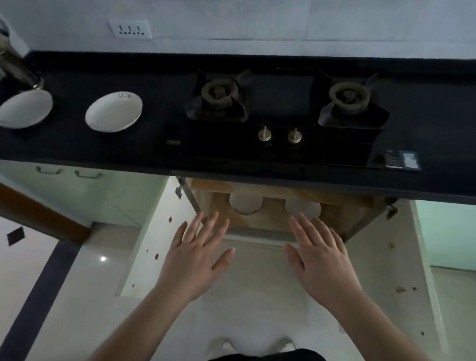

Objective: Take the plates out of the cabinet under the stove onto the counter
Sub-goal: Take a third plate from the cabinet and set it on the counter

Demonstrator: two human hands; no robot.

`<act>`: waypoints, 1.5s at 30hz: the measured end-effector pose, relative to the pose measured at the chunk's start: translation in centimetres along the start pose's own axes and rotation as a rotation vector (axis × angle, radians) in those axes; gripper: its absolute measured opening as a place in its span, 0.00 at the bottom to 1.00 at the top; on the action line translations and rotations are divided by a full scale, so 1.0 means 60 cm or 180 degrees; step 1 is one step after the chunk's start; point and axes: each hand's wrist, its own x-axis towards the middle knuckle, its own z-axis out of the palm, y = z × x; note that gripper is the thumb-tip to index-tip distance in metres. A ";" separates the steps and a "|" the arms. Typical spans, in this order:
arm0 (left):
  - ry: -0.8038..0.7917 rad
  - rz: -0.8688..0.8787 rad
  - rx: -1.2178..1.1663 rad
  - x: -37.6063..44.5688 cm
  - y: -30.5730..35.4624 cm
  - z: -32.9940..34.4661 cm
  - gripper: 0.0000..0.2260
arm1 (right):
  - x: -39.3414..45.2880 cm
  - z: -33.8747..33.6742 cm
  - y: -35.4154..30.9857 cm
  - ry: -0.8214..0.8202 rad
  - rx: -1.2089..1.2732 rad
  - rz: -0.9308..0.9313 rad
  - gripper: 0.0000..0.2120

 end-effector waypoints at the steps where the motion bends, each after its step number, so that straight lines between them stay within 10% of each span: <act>1: 0.0009 -0.0047 -0.0012 -0.002 -0.009 0.002 0.34 | 0.007 0.004 -0.005 -0.0039 -0.0011 -0.0044 0.33; 21: -0.0115 -0.0137 -0.0119 0.117 -0.118 0.115 0.29 | 0.197 0.134 -0.084 -0.0382 -0.0055 -0.0479 0.29; 45: -0.0377 -0.0778 -0.0750 0.432 -0.158 0.717 0.29 | 0.585 0.669 0.120 -0.0673 -0.0978 -0.0501 0.30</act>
